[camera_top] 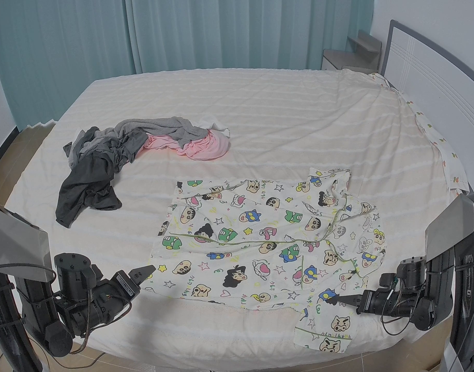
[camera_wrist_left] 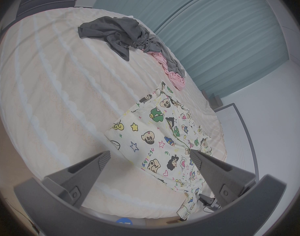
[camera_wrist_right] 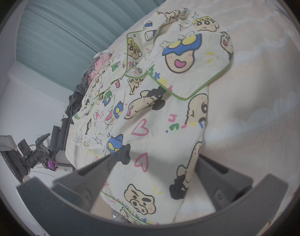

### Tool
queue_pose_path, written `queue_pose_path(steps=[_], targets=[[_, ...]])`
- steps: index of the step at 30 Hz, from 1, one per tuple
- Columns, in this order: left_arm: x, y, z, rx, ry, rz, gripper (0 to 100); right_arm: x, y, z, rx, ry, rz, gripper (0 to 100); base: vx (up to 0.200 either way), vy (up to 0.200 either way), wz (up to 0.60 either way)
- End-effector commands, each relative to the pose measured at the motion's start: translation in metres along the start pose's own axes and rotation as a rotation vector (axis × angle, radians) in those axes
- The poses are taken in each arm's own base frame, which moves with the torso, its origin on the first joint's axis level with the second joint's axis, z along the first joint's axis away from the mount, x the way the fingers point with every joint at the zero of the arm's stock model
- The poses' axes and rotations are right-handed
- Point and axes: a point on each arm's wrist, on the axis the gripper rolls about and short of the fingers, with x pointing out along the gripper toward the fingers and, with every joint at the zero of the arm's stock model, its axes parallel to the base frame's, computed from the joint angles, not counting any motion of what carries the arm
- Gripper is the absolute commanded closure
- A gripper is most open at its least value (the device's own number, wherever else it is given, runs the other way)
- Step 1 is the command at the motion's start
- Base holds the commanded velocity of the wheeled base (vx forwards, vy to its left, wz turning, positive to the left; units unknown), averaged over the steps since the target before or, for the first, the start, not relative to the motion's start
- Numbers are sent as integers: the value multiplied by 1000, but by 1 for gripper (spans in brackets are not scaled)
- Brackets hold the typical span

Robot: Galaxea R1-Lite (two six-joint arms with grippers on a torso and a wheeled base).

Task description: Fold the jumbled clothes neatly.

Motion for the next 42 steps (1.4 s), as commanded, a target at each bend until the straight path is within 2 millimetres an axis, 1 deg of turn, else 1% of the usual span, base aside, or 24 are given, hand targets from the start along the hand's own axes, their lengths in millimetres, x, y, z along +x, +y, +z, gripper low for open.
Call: queue_pose_path(steps=[1, 6, 11, 13, 16, 20, 25, 29, 33, 34, 35, 36, 42], targets=[[-3, 1, -1, -1, -1, 1, 0, -3, 3, 0, -7, -7, 7, 100, 0, 0, 0], [-3, 1, -1, 1, -1, 1, 0, -10, 4, -1, -4, -5, 2, 100, 0, 0, 0], [-3, 1, -1, 4, -6, 5, 0, -26, 2, -1, 19, -15, -18, 100, 0, 0, 0], [-3, 1, -1, 4, -6, 5, 0, -30, -1, 3, 29, -34, -24, 100, 0, 0, 0], [-2, 2, -1, 4, -3, 6, 0, -39, -10, 6, 62, -63, -51, 100, 0, 0, 0], [1, 5, -4, 7, 12, 24, 0, -47, -16, -2, 73, -26, -83, 100, 0, 0, 0], [3, 8, -7, 8, 29, 40, 0, -51, -23, -1, 84, -35, -88, 100, 0, 0, 0], [5, 8, -10, 11, 43, 41, 0, -49, -20, -2, 78, -14, -47, 100, 0, 0, 0], [5, 8, -10, 12, 44, 43, 0, -41, -14, -9, 53, 29, -27, 100, 0, 0, 0], [5, 8, -10, 12, 44, 43, 0, -39, -13, -10, 51, 38, -25, 0, 0, 0, 0], [5, 8, -10, 12, 44, 43, 0, -39, -13, -10, 51, 38, -25, 0, 0, 0, 0], [5, 8, -10, 12, 43, 43, 0, -34, -10, -13, 39, 60, -18, 0, 0, 0, 0], [5, 8, -10, 12, 43, 43, 0, -31, -6, -12, 17, 58, -1, 0, 0, 0, 0]])
